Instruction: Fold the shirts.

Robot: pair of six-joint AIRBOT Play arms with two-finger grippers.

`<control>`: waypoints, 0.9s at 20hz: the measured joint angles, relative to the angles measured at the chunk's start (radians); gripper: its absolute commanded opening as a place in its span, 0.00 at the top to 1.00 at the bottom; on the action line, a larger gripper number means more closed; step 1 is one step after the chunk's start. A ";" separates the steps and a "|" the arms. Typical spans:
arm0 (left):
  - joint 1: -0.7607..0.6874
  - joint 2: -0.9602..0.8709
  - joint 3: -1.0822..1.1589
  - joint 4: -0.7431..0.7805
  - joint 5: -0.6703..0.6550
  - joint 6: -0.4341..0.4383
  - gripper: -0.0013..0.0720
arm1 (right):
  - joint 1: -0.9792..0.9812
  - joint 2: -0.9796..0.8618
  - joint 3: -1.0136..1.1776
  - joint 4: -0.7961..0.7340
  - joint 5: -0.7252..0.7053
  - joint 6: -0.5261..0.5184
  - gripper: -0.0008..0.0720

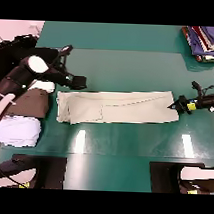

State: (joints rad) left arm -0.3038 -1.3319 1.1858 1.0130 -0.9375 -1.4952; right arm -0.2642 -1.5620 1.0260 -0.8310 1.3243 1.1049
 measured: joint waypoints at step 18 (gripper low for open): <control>-0.353 -0.452 0.247 -0.103 0.118 -0.032 0.95 | 0.441 0.296 0.490 0.028 0.075 0.188 0.97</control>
State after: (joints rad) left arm -0.6567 -1.7840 1.4326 0.9096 -0.8192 -1.5269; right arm 0.1772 -1.2659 1.5162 -0.8032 1.3994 1.2930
